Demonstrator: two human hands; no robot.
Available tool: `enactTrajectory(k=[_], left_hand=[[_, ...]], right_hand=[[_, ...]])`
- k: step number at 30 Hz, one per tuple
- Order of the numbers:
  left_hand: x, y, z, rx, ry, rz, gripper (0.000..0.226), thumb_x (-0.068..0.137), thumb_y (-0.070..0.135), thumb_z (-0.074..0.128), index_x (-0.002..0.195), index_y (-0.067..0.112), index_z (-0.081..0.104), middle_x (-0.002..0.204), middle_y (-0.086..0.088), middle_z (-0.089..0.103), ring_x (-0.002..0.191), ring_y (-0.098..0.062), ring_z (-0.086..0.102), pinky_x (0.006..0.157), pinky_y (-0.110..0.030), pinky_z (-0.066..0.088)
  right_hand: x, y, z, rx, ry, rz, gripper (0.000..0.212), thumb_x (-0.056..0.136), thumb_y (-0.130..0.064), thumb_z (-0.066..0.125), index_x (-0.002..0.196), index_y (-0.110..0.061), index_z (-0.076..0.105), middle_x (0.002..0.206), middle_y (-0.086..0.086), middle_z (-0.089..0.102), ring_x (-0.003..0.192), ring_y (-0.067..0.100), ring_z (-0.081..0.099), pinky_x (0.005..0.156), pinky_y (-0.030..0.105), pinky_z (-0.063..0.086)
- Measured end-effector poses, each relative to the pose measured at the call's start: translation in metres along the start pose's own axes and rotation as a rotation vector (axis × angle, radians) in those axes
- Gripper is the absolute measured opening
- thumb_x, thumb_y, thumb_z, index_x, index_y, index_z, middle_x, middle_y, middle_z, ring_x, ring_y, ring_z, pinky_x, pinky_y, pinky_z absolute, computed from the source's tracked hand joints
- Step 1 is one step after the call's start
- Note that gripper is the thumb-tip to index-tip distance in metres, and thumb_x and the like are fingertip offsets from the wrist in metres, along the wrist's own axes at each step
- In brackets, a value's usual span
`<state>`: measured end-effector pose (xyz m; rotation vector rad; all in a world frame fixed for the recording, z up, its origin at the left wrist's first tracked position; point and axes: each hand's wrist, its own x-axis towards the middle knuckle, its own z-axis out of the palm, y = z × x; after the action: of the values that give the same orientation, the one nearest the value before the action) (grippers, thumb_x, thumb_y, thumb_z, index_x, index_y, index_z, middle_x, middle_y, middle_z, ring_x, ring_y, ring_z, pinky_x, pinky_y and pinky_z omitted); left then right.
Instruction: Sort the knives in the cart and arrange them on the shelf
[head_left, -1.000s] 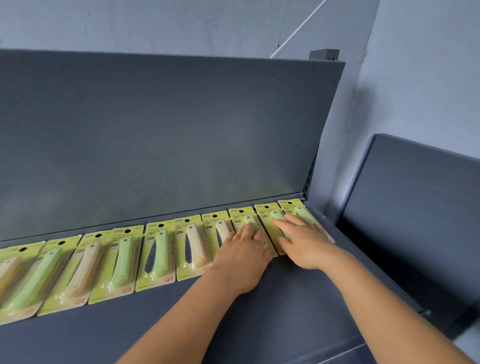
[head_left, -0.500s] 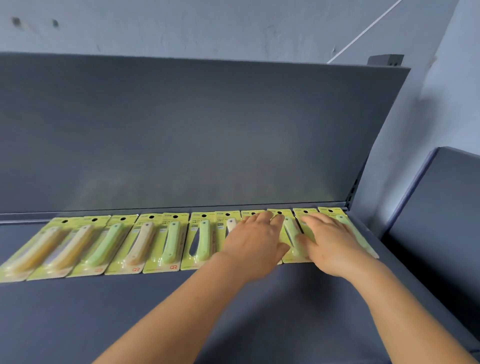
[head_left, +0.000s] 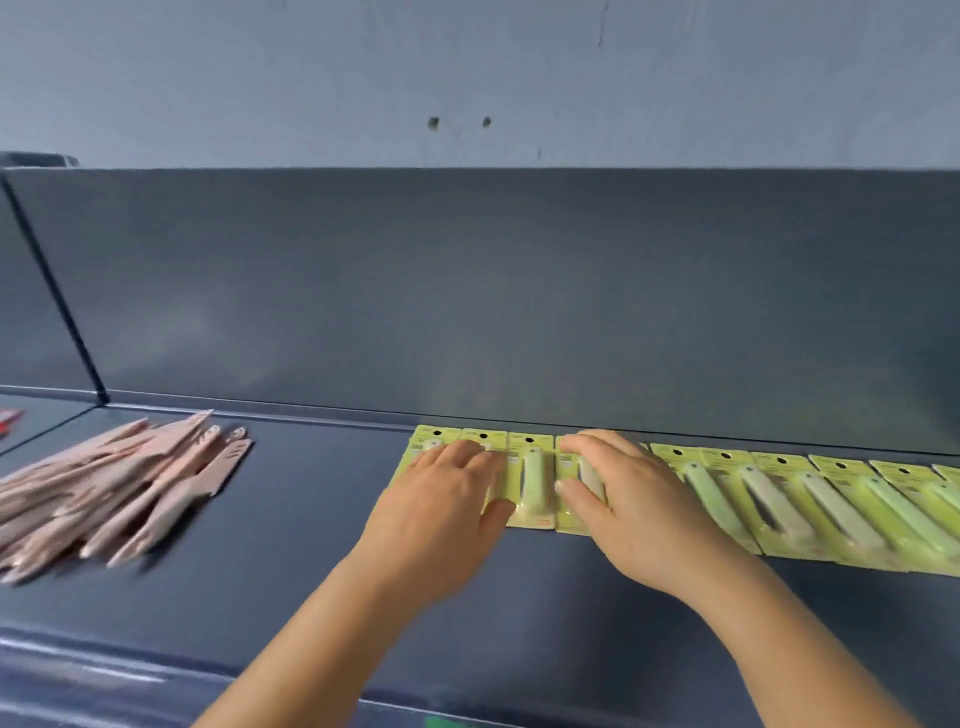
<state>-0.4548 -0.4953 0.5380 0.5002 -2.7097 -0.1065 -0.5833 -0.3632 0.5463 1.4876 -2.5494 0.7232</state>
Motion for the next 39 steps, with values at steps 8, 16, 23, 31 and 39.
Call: enactTrajectory(k=[8,16,23,31,39], left_hand=[[-0.075,-0.143,-0.033,0.029,0.019,-0.173,0.042,0.097,0.042,0.042,0.136,0.027,0.045,0.137,0.009,0.045,0.126,-0.015,0.042,0.103,-0.024,0.03],[-0.128,-0.235,-0.061,0.07,0.073,-0.369,0.038,0.094,0.041,0.046,0.13,0.029,0.052,0.132,0.009,0.051,0.118,-0.018,0.05,0.094,-0.031,0.041],[-0.144,-0.303,-0.078,0.094,0.104,-0.518,0.039,0.094,0.041,0.047,0.13,0.027,0.052,0.134,0.006,0.051,0.121,-0.019,0.049,0.094,-0.031,0.043],[-0.136,-0.373,-0.081,0.1,-0.035,-0.698,0.054,0.095,0.046,0.045,0.144,0.028,0.034,0.145,0.004,0.04,0.13,-0.018,0.042,0.103,-0.034,0.041],[-0.135,-0.419,-0.072,-0.001,-0.178,-0.634,0.061,0.093,0.06,0.036,0.146,0.032,0.028,0.148,0.005,0.033,0.136,-0.018,0.033,0.111,-0.038,0.03]], right_hand=[[0.038,-0.143,0.086,0.064,-0.132,-0.135,0.043,0.099,-0.039,0.041,0.139,-0.027,0.041,0.145,-0.012,0.038,0.132,0.013,0.035,0.107,0.026,0.026],[0.077,-0.238,0.134,0.023,-0.285,-0.305,0.045,0.098,-0.041,0.041,0.14,-0.026,0.039,0.146,-0.008,0.037,0.132,0.018,0.036,0.109,0.03,0.028],[0.116,-0.293,0.159,0.023,-0.369,-0.459,0.045,0.097,-0.04,0.041,0.14,-0.027,0.038,0.146,-0.007,0.037,0.132,0.017,0.034,0.111,0.033,0.027],[0.155,-0.327,0.197,0.001,-0.475,-0.559,0.06,0.096,-0.046,0.041,0.149,-0.03,0.019,0.156,-0.008,0.016,0.144,0.017,0.011,0.119,0.041,0.014],[0.168,-0.362,0.238,-0.073,-0.545,-0.367,0.063,0.094,-0.062,0.028,0.148,-0.047,0.0,0.159,-0.008,-0.017,0.144,0.024,-0.023,0.116,0.052,-0.009]])
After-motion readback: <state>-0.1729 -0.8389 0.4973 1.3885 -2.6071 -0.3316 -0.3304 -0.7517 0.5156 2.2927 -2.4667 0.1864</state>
